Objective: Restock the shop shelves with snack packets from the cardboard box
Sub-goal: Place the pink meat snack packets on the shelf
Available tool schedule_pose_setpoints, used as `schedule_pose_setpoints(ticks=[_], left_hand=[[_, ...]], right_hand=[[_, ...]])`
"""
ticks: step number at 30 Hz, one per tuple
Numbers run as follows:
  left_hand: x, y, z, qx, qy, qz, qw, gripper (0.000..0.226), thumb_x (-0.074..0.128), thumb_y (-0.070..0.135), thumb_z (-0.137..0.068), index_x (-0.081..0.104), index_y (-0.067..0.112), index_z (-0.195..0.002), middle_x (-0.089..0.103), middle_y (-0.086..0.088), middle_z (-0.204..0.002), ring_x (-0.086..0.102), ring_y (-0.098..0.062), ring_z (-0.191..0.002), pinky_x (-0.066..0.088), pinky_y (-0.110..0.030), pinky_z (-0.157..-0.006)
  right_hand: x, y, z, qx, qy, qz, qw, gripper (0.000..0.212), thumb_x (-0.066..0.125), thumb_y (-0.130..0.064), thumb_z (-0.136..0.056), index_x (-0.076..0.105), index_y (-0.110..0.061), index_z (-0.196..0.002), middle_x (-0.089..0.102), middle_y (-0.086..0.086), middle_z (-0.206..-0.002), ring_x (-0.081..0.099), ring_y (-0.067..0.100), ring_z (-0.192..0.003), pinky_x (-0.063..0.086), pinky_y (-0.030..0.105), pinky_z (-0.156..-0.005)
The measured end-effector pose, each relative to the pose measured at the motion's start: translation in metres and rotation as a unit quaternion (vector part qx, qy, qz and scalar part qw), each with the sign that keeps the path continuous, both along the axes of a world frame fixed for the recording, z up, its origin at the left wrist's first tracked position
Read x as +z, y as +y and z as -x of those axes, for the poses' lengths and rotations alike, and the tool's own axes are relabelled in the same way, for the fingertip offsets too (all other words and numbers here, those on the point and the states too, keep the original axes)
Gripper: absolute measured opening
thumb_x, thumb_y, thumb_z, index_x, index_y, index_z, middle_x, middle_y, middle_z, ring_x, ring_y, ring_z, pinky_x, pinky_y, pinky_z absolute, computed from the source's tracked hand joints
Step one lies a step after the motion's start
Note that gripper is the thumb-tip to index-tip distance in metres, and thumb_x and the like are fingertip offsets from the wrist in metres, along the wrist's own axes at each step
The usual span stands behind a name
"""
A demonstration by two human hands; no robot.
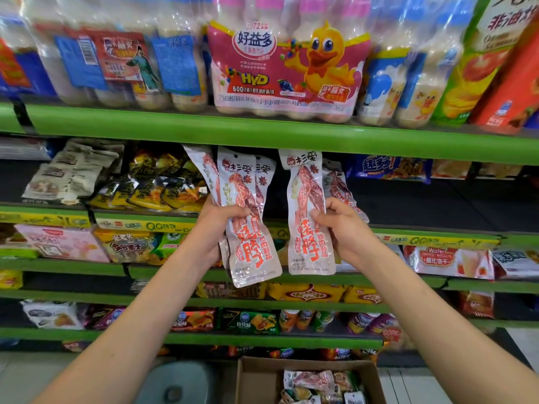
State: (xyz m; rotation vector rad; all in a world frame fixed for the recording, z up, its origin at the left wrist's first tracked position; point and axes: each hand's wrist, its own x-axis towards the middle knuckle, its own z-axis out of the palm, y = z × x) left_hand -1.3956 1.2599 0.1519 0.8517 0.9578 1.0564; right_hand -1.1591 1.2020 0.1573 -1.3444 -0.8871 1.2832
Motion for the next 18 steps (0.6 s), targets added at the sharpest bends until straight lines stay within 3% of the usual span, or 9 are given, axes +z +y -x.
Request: schedule_pose_setpoints(ticks=[4, 7, 11, 15, 18], left_hand=[[-0.003, 0.000, 0.007, -0.007, -0.006, 0.007, 1.000, 0.053, 0.069, -0.007, -0.078, 0.052, 0.012, -0.124, 0.074, -0.012, -0.094, 0.075, -0.028, -0.079, 0.060, -0.039, -0.066], [-0.003, 0.000, 0.011, -0.008, -0.013, 0.003, 1.000, 0.047, 0.069, -0.008, -0.078, 0.054, 0.018, -0.114, 0.076, -0.010, -0.090, 0.075, -0.028, -0.077, 0.060, -0.037, -0.063], [0.000, 0.002, 0.013, -0.011, -0.009, -0.003, 1.000, 0.046, 0.068, -0.009, -0.079, 0.054, 0.016, -0.114, 0.076, -0.012, -0.093, 0.075, -0.028, -0.076, 0.060, -0.037, -0.063], [0.004, 0.005, 0.014, -0.018, -0.004, 0.004, 1.000, 0.043, 0.067, -0.008, -0.079, 0.053, 0.011, -0.116, 0.076, -0.009, -0.080, 0.074, -0.025, -0.068, 0.059, -0.034, -0.058], [0.007, 0.006, 0.014, -0.031, -0.005, 0.007, 0.999, 0.044, 0.067, -0.007, -0.080, 0.052, 0.009, -0.118, 0.075, -0.007, -0.074, 0.074, -0.025, -0.066, 0.058, -0.034, -0.057]], right_hand=[[-0.002, 0.002, -0.002, -0.001, -0.014, -0.003, 1.000, 0.010, 0.057, -0.007, -0.096, 0.061, -0.014, -0.091, 0.077, 0.007, -0.096, 0.071, 0.026, -0.089, 0.054, 0.050, -0.088], [-0.001, 0.001, -0.002, -0.003, -0.019, 0.000, 1.000, 0.013, 0.053, -0.004, -0.098, 0.062, -0.011, -0.092, 0.075, 0.010, -0.097, 0.069, 0.029, -0.093, 0.051, 0.056, -0.094], [-0.001, 0.005, -0.003, -0.002, -0.022, 0.005, 1.000, 0.021, 0.046, 0.003, -0.098, 0.064, -0.008, -0.095, 0.072, 0.016, -0.098, 0.066, 0.032, -0.091, 0.053, 0.054, -0.091], [-0.002, 0.012, -0.003, -0.002, -0.015, 0.009, 1.000, 0.026, 0.042, 0.008, -0.098, 0.064, -0.005, -0.104, 0.077, 0.009, -0.091, 0.074, 0.023, -0.086, 0.060, 0.035, -0.076], [-0.004, 0.017, -0.003, -0.010, -0.001, 0.013, 1.000, 0.025, 0.043, 0.008, -0.097, 0.063, -0.004, -0.105, 0.076, 0.008, -0.091, 0.074, 0.020, -0.084, 0.059, 0.029, -0.069]])
